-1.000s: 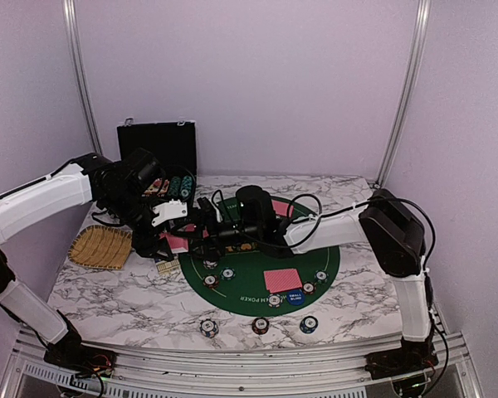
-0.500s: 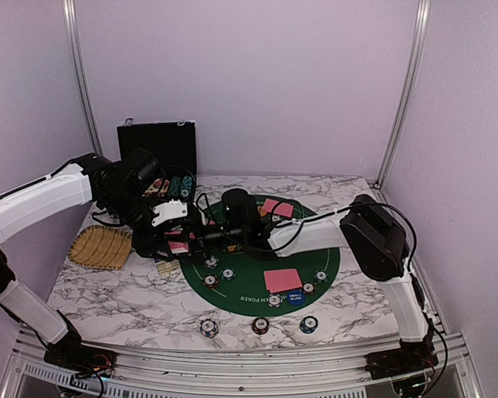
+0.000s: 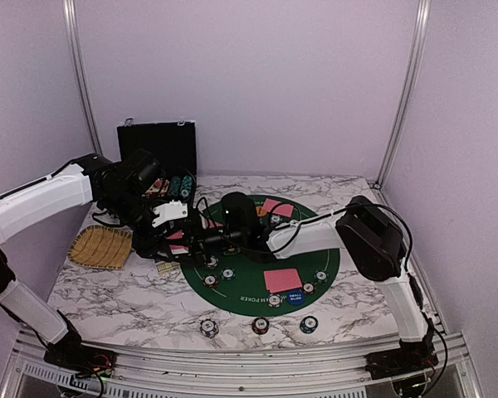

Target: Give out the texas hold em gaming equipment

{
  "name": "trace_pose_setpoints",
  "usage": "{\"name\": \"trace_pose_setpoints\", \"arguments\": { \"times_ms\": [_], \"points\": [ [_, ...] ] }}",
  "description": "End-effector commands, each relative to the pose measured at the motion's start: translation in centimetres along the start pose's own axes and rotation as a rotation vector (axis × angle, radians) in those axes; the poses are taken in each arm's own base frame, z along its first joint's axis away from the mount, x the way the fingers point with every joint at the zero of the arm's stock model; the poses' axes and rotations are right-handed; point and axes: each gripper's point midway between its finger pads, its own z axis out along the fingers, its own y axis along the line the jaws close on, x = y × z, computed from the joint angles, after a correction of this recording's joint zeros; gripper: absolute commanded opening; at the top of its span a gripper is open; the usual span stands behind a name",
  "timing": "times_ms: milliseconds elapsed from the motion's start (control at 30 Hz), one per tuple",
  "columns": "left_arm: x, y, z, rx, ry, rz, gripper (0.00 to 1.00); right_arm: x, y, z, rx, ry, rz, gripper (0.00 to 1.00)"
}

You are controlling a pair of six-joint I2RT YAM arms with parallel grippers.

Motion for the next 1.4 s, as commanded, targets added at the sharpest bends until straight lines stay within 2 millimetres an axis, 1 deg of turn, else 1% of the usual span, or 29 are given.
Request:
{"name": "trace_pose_setpoints", "arguments": {
  "times_ms": [0,200,333,600,700,733,800,867,1133,1367],
  "points": [
    [-0.2,-0.3,-0.5,0.006,-0.019,0.012,0.14,-0.6,-0.5,-1.5,0.034,-0.029,0.011,0.83],
    [-0.3,-0.3,-0.7,0.003,-0.023,0.014,0.14,-0.5,-0.6,-3.0,0.049,-0.045,0.009,0.78],
    [-0.3,-0.3,-0.6,0.004,-0.022,0.014,0.14,-0.5,-0.2,-3.6,0.042,-0.052,0.003,0.74],
    [0.0,-0.3,-0.4,0.005,-0.011,0.01,0.14,-0.5,2.5,-4.2,-0.007,-0.058,-0.036,0.57],
    [0.1,-0.3,-0.4,0.003,-0.01,0.01,0.13,-0.5,3.1,-4.5,-0.016,-0.061,-0.041,0.51],
    [0.1,-0.3,-0.4,0.003,-0.01,0.01,0.13,-0.4,3.2,-4.6,-0.018,-0.061,-0.042,0.49],
    [0.1,-0.3,-0.4,0.003,-0.008,0.009,0.13,-0.4,3.4,-4.9,-0.019,-0.067,-0.042,0.4],
    [0.1,-0.3,-0.4,0.004,-0.009,0.01,0.13,-0.4,3.6,-5.3,-0.021,-0.072,-0.042,0.35],
    [0.1,-0.3,-0.4,0.004,-0.008,0.01,0.13,-0.4,4.3,-6.2,-0.027,-0.079,-0.043,0.26],
    [0.1,-0.3,-0.3,0.006,-0.009,0.009,0.13,-0.2,4.2,-7.1,-0.032,-0.081,-0.025,0.24]
  ]
}}
